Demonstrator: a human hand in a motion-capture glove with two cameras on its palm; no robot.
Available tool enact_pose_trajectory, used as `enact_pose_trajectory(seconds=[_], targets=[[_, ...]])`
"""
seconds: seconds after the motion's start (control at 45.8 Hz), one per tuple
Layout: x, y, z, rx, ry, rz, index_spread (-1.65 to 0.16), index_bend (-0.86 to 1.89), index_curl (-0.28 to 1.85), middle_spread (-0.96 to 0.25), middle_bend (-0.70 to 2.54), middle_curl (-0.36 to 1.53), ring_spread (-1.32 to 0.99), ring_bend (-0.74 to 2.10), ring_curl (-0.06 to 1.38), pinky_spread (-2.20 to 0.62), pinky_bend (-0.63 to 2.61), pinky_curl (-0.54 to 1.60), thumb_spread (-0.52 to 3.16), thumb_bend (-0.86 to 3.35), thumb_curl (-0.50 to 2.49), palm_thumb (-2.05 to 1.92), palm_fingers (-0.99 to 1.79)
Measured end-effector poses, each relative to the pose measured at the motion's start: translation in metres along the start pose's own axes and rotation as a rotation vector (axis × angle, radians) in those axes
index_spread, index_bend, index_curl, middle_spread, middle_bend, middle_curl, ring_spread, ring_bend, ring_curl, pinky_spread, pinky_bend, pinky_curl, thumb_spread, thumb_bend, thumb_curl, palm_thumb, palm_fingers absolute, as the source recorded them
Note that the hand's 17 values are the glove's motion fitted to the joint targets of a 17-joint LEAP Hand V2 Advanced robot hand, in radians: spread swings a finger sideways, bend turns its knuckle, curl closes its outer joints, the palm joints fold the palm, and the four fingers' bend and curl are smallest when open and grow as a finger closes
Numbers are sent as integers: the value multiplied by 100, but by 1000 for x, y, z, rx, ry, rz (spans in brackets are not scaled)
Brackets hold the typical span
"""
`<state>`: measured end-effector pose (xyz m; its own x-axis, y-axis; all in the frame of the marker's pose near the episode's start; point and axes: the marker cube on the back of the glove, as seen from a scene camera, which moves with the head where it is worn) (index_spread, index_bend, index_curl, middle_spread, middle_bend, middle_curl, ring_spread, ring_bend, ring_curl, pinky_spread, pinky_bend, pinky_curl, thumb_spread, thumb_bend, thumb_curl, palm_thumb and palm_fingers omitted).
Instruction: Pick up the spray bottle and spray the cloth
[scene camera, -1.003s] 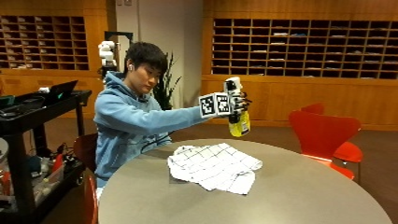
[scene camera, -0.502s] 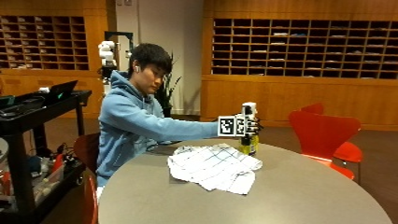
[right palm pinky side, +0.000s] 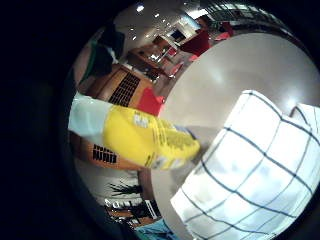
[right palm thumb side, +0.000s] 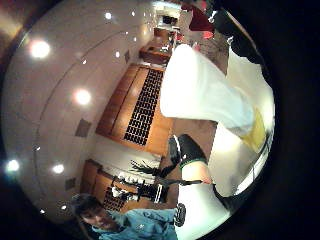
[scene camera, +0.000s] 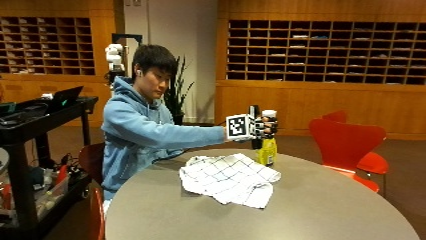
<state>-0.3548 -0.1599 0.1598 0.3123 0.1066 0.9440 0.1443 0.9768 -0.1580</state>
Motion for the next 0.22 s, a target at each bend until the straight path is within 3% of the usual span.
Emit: enact_pose_trajectory(seconds=[0.218], targets=[[-6, 22, -46, 82, -31, -30, -30, 9, 28, -17, 35, 43, -15, 40, 39, 2, 32, 36, 82, -4, 55, 75, 70]])
